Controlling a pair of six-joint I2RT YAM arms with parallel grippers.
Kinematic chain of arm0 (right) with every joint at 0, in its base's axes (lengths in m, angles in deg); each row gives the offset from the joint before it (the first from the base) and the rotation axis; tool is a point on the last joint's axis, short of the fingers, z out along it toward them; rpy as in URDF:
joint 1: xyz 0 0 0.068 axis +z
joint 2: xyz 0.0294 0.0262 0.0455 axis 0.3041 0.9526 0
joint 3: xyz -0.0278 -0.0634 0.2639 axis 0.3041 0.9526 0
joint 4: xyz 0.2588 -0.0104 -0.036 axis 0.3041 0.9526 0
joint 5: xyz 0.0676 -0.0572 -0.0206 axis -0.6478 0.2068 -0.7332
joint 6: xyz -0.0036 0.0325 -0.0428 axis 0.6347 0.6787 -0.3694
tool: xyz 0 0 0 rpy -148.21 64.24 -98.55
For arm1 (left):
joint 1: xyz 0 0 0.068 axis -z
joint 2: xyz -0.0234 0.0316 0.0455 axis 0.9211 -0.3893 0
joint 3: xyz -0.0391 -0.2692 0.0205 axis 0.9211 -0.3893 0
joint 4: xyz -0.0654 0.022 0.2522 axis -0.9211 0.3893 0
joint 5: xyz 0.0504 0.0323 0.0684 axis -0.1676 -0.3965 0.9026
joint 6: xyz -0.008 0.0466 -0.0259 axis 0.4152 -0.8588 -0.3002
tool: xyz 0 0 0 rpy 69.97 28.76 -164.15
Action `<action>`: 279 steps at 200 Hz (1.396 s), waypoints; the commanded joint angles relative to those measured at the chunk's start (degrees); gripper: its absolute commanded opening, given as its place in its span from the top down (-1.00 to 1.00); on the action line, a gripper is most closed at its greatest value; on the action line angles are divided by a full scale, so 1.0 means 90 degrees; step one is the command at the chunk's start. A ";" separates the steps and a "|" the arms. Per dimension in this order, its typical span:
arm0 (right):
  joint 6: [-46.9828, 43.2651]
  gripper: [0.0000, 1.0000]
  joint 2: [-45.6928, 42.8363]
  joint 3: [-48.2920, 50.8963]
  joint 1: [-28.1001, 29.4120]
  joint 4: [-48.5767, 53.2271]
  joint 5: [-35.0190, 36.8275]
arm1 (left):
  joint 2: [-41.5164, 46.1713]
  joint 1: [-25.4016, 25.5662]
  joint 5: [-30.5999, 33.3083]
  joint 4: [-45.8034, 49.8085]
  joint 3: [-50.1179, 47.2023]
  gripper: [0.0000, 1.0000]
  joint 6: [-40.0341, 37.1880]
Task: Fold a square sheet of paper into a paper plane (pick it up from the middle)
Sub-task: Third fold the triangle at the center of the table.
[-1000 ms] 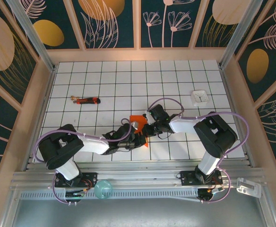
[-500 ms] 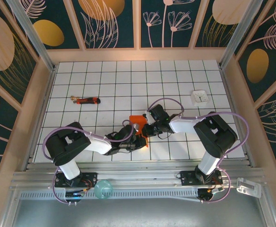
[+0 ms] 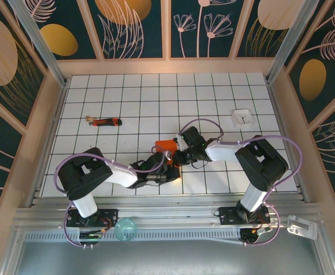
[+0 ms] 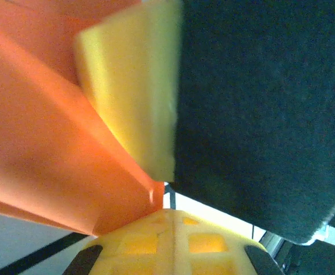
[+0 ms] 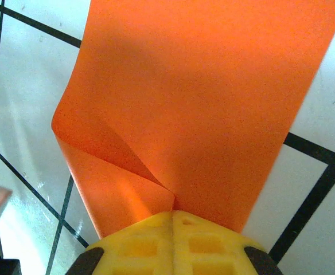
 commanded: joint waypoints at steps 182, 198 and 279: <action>-0.0054 1.00 0.0387 0.0275 -0.0050 0.0590 0.0555 | 0.2078 -0.1292 0.0483 0.0692 -0.0741 1.00 -0.0269; -0.0059 1.00 0.0404 0.0265 -0.0051 0.0591 0.0545 | 0.1876 -0.1375 0.0462 0.0761 -0.0530 1.00 -0.0383; -0.0057 1.00 0.0409 0.0275 -0.0056 0.0568 0.0529 | 0.0550 -0.1423 -0.0075 0.1055 0.0432 1.00 -0.0822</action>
